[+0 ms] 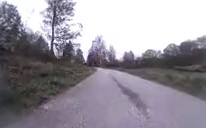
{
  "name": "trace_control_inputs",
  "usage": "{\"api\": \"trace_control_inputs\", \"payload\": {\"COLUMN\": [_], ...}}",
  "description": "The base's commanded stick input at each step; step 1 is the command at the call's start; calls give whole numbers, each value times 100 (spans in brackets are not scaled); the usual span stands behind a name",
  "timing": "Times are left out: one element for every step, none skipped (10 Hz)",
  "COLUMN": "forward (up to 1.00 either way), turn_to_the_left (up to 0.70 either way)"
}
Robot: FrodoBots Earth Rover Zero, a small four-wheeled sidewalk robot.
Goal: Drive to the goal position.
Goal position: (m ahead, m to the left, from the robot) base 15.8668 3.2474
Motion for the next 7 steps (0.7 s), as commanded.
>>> {"api": "trace_control_inputs", "payload": {"forward": [100,100,100,100,100,100,100], "turn_to_the_left": [0,0,0,0,0,0,0]}}
